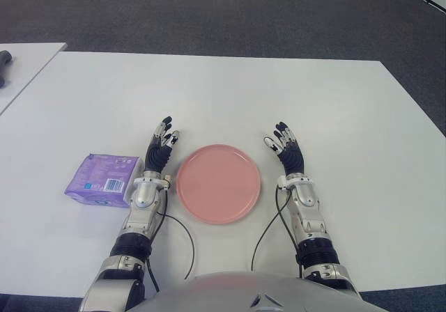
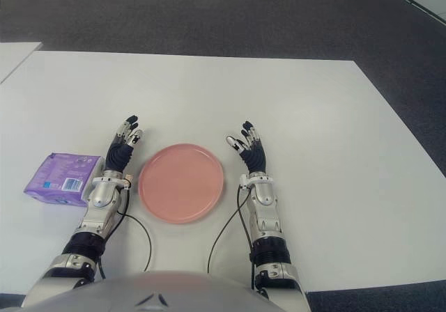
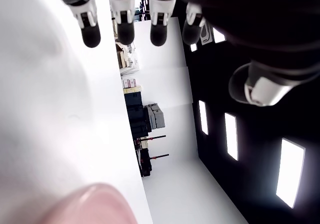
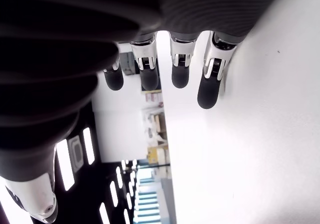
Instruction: Put the tissue paper into the plate.
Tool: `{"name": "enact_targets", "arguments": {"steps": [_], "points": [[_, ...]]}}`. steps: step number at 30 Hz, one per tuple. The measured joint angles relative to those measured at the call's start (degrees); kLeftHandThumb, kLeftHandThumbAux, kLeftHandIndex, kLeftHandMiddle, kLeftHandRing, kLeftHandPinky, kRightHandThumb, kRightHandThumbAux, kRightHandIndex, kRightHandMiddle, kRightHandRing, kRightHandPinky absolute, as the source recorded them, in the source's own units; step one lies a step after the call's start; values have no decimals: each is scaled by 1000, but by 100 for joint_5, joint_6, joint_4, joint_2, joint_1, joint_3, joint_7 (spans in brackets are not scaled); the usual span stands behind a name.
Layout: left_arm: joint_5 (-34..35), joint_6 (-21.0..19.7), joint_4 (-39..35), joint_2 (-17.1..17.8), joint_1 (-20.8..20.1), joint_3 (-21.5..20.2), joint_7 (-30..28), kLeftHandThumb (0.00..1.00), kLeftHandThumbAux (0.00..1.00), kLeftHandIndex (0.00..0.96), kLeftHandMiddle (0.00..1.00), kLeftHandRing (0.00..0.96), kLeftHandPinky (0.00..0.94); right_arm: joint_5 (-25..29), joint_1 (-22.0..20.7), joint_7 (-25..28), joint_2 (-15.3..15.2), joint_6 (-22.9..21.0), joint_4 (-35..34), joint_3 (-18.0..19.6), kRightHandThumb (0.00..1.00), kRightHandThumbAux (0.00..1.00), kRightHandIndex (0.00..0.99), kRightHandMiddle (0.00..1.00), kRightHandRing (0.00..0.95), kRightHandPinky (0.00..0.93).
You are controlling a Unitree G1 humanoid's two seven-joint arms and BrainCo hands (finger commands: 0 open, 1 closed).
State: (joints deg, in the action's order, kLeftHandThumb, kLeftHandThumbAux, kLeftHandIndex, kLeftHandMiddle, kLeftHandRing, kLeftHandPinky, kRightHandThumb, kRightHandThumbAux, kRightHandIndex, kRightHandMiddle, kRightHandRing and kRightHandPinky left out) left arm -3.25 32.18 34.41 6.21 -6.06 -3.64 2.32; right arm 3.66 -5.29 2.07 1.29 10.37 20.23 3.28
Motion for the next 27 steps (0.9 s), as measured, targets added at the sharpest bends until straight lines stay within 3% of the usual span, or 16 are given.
{"name": "enact_targets", "arguments": {"steps": [20,24,27], "points": [[-4,-4,-3,17,-7,3,-6,0,390,0,0,0,0,2,-5,-8,10,1,6,2,55,685,0,0,0,6],[-2,-299,-281,117,-101,4,-136,0,383,0,0,0,0,2,-17,-5,4,3,20,3,54,678,0,0,0,1],[-17,-553,-953,248,-157,-6,-160,0,382,0,0,0,0,0,-32,0,-2,12,21,0,51,673,0,0,0,0]]}}
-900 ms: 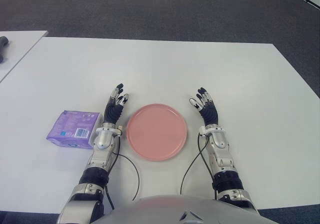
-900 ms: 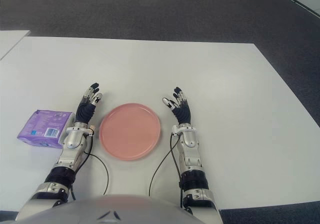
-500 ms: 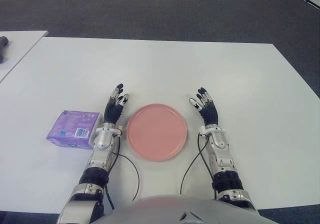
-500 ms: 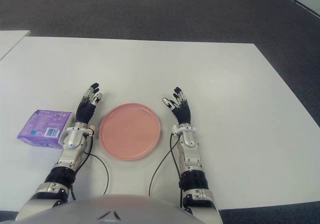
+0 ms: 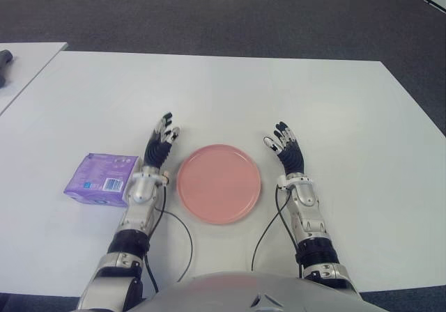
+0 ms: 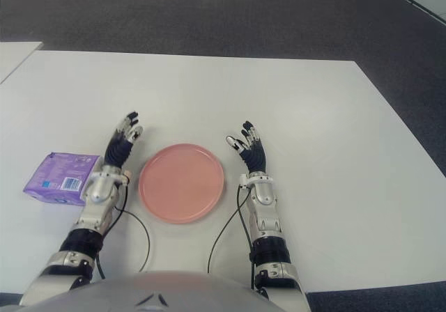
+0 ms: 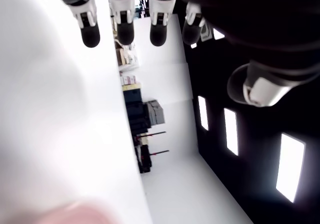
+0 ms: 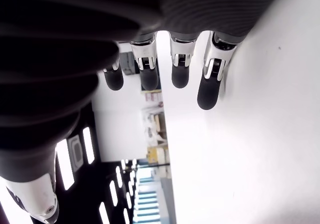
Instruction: Put the tissue paper into the plate.
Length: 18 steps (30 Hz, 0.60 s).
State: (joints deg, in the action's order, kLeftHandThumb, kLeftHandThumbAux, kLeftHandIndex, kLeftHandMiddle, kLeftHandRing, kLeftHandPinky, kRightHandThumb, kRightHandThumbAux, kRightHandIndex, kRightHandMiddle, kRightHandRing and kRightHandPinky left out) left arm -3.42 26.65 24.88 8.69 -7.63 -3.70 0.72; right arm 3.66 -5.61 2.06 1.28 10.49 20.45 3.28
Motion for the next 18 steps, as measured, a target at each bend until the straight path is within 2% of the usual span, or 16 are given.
{"name": "enact_targets", "arguments": {"steps": [4,10,14,18], "points": [[-147,-126,-1000,256,-71,-26,-5,0,381,0,0,0,0,1,-39,4,0,7,12,-3,50,671,0,0,0,0],[-475,-315,-2367,1043,-227,-158,-358,0,377,0,0,0,0,1,-147,8,18,-4,179,-7,54,669,0,0,0,0],[-489,-539,-2980,1511,-306,-296,-631,11,365,0,0,0,0,2,-224,6,26,10,289,-1,57,669,0,0,0,0],[-513,-712,-3239,1800,-319,-297,-859,34,351,0,0,0,0,7,-302,6,34,67,410,6,60,671,0,0,0,0]]}}
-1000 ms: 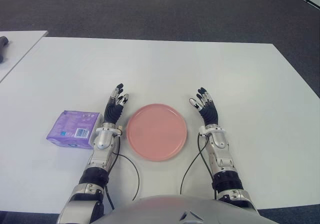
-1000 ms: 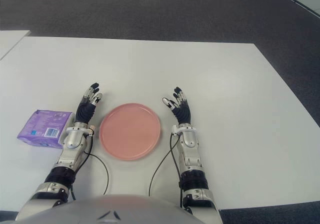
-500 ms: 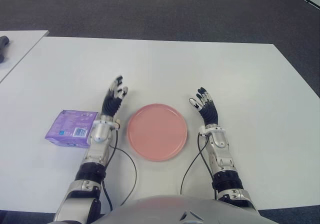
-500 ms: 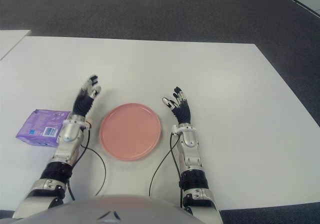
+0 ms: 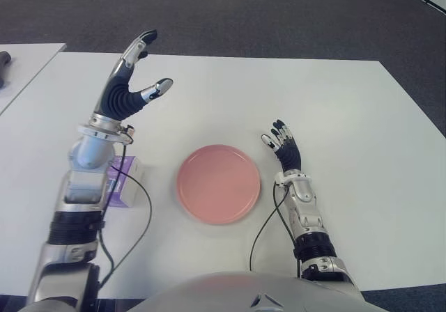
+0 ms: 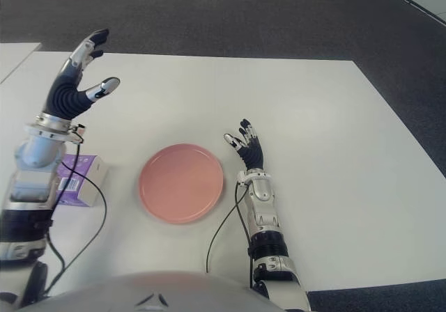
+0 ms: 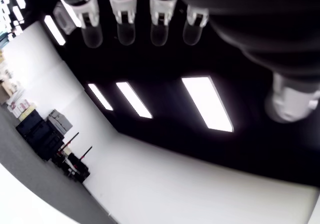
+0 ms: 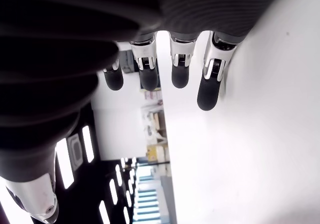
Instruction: Put the tissue paper into the plate.
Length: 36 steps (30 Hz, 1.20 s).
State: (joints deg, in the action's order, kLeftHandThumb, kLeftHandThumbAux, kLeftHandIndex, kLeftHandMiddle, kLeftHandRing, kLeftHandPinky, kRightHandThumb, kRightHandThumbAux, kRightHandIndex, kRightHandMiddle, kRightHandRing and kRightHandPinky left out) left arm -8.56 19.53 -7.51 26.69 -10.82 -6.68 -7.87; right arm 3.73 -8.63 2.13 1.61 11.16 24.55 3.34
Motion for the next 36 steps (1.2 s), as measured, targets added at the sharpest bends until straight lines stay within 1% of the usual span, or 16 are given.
{"name": "enact_targets", "arguments": {"steps": [2,6,10,15,19,23,27,29,32,36], "points": [[-49,-60,-42,80,-30,31,-99,36,348,0,0,0,0,3,-48,1,7,18,58,1,62,671,0,0,0,0],[-100,-168,-45,220,-218,77,-283,41,350,0,0,0,0,3,-90,4,41,67,128,0,66,673,0,0,0,1],[-95,-155,-59,362,-391,77,-451,42,356,0,0,0,0,2,-94,4,58,133,169,-1,70,674,0,0,0,0],[-35,-87,-239,565,-381,54,-690,40,363,0,0,0,0,0,-94,7,73,178,198,-4,72,672,0,0,0,0],[225,-190,-667,741,-190,-40,-995,44,363,0,0,0,0,-2,-103,0,85,211,254,-2,75,670,0,0,0,0],[524,-386,-1058,960,-5,-192,-1328,44,394,0,0,0,0,-2,-114,-12,92,245,308,2,83,668,0,0,0,0],[791,-468,-1294,1327,202,-419,-1810,67,416,0,0,0,0,-1,-142,-8,92,260,370,-1,95,675,0,0,0,6],[847,-413,-1317,1572,372,-600,-2054,87,398,0,0,0,0,0,-165,6,92,274,406,-2,101,676,0,0,0,6],[784,-238,-1249,1875,625,-872,-2253,116,372,0,0,0,0,4,-174,42,94,315,441,2,111,675,0,0,0,7],[462,-29,-1174,2094,842,-1083,-2273,151,337,0,0,0,0,5,-181,51,89,347,473,20,122,671,0,0,0,9]]}}
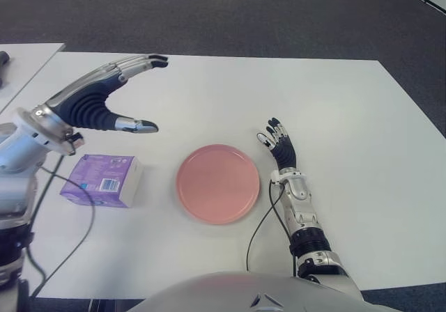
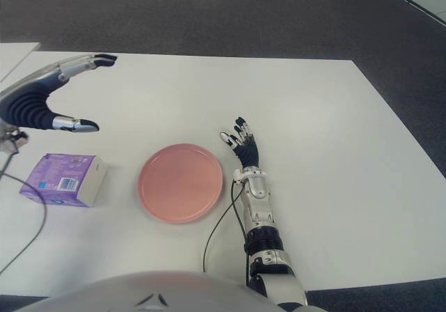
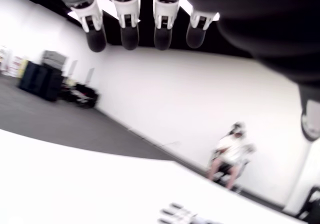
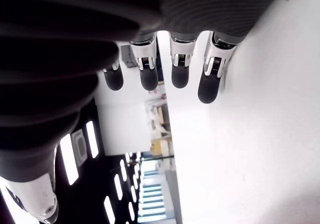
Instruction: Put the tissue paper into the plate.
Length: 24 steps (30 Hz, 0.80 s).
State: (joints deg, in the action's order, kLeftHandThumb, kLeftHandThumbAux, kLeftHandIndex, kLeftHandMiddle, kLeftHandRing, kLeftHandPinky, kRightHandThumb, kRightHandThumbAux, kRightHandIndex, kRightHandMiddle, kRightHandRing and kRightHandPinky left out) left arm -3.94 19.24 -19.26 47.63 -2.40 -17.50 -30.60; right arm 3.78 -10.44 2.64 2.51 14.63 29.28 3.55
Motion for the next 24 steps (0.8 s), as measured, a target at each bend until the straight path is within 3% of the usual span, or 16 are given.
{"name": "enact_targets", "arguments": {"steps": [5,14,18,24], "points": [[-1045,1004,779,290,323,-226,503,171,249,0,0,0,0,-6,-119,-8,17,33,96,-1,134,671,0,0,0,6],[-2962,1751,1547,849,1206,-666,1316,181,162,0,0,0,0,-9,-354,-34,-32,219,555,47,135,690,0,0,0,10],[-3636,1929,1640,1089,1589,-875,1683,185,147,0,0,0,0,1,-430,35,-72,355,755,90,134,702,0,0,0,7],[-4502,1823,1690,1310,2057,-1090,2131,184,142,0,0,0,0,89,-705,325,-174,682,1294,187,119,704,0,0,0,0]]}}
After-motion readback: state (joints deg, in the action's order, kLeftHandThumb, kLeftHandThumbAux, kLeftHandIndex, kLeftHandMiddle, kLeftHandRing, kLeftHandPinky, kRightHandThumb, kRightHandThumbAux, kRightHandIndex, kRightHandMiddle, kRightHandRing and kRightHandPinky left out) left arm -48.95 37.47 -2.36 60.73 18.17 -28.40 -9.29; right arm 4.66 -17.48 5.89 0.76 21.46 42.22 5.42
